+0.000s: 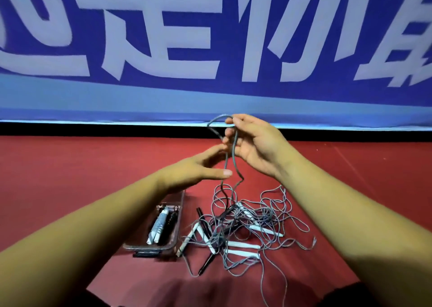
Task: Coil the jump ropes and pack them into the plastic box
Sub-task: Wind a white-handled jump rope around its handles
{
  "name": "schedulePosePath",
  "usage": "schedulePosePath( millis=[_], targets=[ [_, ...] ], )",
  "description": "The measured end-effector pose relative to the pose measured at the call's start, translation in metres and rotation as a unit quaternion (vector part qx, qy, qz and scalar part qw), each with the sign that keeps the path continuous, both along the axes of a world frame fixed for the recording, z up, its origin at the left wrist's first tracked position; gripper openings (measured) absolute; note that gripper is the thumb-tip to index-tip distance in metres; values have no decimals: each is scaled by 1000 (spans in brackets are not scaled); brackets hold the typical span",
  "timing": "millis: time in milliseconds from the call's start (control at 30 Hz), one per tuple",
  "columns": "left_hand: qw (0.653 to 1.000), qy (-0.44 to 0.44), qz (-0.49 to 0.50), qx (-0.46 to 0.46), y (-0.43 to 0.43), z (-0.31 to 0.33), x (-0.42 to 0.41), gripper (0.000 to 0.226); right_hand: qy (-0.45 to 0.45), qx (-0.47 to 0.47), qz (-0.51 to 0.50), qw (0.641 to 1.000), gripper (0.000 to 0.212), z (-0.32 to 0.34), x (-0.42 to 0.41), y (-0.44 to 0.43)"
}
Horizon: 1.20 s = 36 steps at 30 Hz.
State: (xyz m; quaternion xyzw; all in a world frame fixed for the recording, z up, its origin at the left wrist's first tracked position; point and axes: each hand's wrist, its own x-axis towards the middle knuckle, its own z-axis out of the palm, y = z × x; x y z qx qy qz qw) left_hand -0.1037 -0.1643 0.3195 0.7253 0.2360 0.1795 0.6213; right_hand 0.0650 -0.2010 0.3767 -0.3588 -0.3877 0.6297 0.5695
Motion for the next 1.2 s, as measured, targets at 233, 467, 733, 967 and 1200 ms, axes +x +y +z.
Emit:
schedulePosePath(
  millis=[233, 467, 733, 967, 1200],
  targets=[
    [991, -32, -69, -108, -19, -24, 28, 25, 135, -43, -158, 977, 21, 6, 25, 23],
    [896, -278, 169, -303, 12, 23, 38, 32, 1, -139, 7, 990, 40, -47, 28, 22],
    [832, -347, 278, -333, 50, 42, 28, 35, -292, -28, 199, 935, 27, -80, -20, 6],
    [964, -78, 179, -181, 45, 10, -1, 94, 11, -65, 56, 996, 31, -33, -26, 20],
    [982, 127, -124, -71, 8, -41, 1, 18, 193, -100, -56, 975, 31, -2, 7, 39]
  ],
)
